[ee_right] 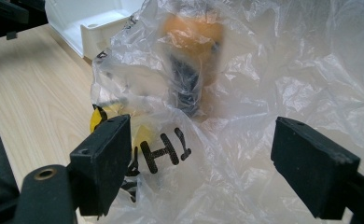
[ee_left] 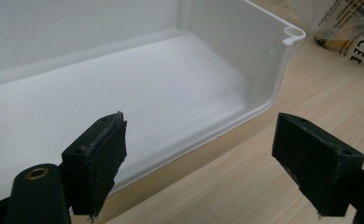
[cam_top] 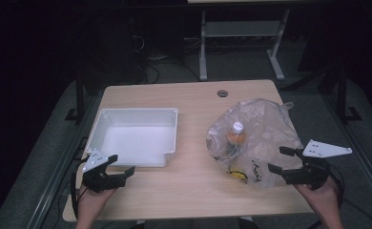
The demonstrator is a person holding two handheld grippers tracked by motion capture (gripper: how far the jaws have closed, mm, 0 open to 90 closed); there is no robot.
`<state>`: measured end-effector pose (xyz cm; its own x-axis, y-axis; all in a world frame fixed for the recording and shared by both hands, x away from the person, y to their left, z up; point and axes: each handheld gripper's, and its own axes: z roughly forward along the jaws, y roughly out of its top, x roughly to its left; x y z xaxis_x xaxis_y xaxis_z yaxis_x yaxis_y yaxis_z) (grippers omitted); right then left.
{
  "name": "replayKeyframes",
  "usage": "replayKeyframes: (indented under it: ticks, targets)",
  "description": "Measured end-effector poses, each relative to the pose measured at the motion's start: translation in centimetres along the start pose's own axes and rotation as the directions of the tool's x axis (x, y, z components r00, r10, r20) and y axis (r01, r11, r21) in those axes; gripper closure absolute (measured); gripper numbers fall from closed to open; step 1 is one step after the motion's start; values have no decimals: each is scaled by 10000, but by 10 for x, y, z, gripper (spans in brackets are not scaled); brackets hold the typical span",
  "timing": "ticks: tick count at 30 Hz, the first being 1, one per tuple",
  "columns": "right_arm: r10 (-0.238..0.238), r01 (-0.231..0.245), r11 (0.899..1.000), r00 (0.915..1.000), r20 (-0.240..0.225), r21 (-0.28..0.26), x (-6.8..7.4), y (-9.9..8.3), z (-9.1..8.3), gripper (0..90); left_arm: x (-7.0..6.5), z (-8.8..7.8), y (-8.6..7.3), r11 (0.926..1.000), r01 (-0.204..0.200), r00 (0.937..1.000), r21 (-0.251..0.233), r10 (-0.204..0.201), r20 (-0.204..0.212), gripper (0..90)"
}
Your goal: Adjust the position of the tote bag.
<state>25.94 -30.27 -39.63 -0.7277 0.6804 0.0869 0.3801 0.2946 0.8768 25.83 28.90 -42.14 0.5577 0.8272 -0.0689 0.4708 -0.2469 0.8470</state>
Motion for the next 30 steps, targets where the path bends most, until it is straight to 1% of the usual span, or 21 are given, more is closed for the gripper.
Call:
replayKeyframes:
  ticks: [4,5,8,9,12,13,15,17,18,19,20,21,22,23,24,25,26,27,28,29,30]
  targets:
    - [39,-40,9999,10000,-52,-122,-2,-1,-1,198,-1,2,-2,9998,134,9999,171,-136,102,172]
    - [48,-48,9999,10000,-43,-120,-2,-1,-1,198,-1,2,-2,9998,134,9999,171,-136,102,172]
    - [9,-10,10000,10000,-71,-50,-2,0,-1,198,-2,0,-1,9998,13,9996,206,-19,292,173]
    - [-90,90,9999,10000,-26,-58,0,1,0,198,-5,-2,2,9999,137,9988,18,-137,469,173]
    - [-61,60,9999,10000,-33,-155,1,3,-1,200,-10,-3,7,10000,34,9984,20,-35,564,175]
    - [-42,42,9998,10000,-43,-208,1,3,-1,200,-11,-2,9,10000,-83,9981,50,79,612,175]
    - [-43,42,9997,10000,-54,-234,1,3,-1,200,-13,-1,10,9999,-107,9977,88,101,674,175]
    - [-63,63,9997,10000,-23,-215,0,3,-2,200,-18,2,16,9993,-355,9959,151,341,833,177]
    - [-72,72,9998,10000,-1,-207,-1,3,-3,200,-20,2,18,9991,-380,9954,161,364,883,194]
    - [-72,72,9998,10000,-1,-207,-1,3,-3,200,-20,2,18,9991,-380,9954,161,364,883,197]
    - [-13,15,9994,10000,54,-333,-2,3,-6,199,-25,3,24,9988,-477,9942,47,471,972,198]
    - [-13,15,9994,10000,54,-333,-2,3,-6,199,-25,3,24,9988,-477,9942,47,471,972,198]
    - [12,-7,9993,9999,128,-384,-4,4,-9,199,-30,5,31,9988,-483,9926,35,476,1114,199]
    - [18,-13,9992,9999,137,-397,-4,3,-9,199,-32,6,34,9982,-591,9909,28,584,1213,202]
    - [18,-13,9992,9999,137,-397,-4,3,-9,199,-32,6,34,9982,-591,9909,28,584,1213,213]
    - [37,-31,9993,9999,141,-378,-5,3,-10,199,-37,9,40,9971,-754,9874,52,740,1396,213]
    - [8,-2,9996,9998,208,-296,-6,2,-11,200,-40,12,45,9962,-871,9833,95,844,1612,237]
    - [-23,30,9996,9997,246,-275,-5,2,-11,201,-43,14,49,9954,-958,9813,80,931,1683,238]
    - [-52,59,9996,9997,254,-263,-5,2,-11,202,-43,14,49,9954,-958,9813,80,931,1683,237]
    - [-90,97,9997,9996,262,-236,-5,2,-12,203,-45,16,52,9944,-1051,9790,66,1023,1766,239]
    - [-121,128,9997,9995,291,-230,-5,3,-12,203,-50,20,58,9932,-1160,9747,48,1129,1927,245]
